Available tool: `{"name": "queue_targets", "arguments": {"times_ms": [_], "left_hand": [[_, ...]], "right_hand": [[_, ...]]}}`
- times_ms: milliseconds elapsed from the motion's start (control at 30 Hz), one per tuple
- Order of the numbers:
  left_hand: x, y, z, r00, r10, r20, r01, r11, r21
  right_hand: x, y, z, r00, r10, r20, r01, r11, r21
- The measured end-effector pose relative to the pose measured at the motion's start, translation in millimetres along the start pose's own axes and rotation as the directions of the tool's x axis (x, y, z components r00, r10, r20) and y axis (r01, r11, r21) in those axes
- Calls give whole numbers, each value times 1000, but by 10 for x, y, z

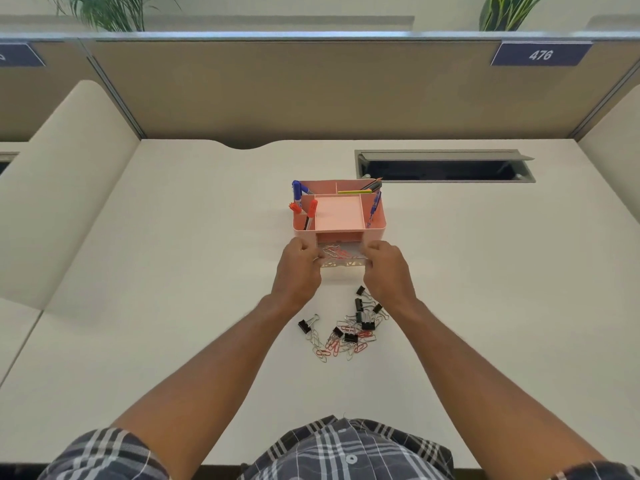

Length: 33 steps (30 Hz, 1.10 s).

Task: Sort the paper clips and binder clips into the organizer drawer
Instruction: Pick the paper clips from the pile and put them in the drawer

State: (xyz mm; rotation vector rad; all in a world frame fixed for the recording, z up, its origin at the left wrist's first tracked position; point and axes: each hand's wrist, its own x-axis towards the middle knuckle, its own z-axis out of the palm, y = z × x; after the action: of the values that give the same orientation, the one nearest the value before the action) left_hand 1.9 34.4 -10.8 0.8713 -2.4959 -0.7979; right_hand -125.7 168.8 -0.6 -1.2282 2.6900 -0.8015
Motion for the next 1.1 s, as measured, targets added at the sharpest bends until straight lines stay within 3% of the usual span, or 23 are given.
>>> {"name": "queue_targets", "arguments": {"times_ms": [233, 367, 467, 567, 700, 833, 933, 1033, 1100], "left_hand": [[13, -70, -3, 1000, -18, 20, 18, 1000, 18], [-85, -26, 20, 999, -23, -25, 23, 1000, -10], [-286, 20, 93, 997, -8, -83, 5, 999, -34], [-525, 44, 262, 998, 18, 66, -16, 1000, -19], [-732, 101, 497, 925, -39, 378, 2, 995, 97], [-790, 124, 553, 919, -85, 385, 21, 986, 166], [-767, 46, 493, 931, -94, 353, 21, 978, 206], [-733, -36, 426, 933, -114, 340, 32, 971, 239], [-719, -56, 400, 932, -130, 339, 44, 967, 250]], "right_hand": [[-116, 51, 133, 999, 8, 52, -13, 995, 102], [-134, 153, 63, 988, 143, 54, -152, 955, 255], [-225, 337, 35, 961, 257, 102, -268, 955, 128], [-403, 462, 55, 909, 319, 269, -307, 948, -85], [-609, 356, 161, 903, 294, 314, -252, 953, -168], [-665, 183, 301, 910, 222, 349, -196, 975, -107], [-649, 108, 344, 922, 152, 357, -193, 978, 83], [-633, 133, 258, 941, 208, 268, -271, 936, 224], [-625, 221, 222, 937, 256, 237, -302, 936, 183]]}}
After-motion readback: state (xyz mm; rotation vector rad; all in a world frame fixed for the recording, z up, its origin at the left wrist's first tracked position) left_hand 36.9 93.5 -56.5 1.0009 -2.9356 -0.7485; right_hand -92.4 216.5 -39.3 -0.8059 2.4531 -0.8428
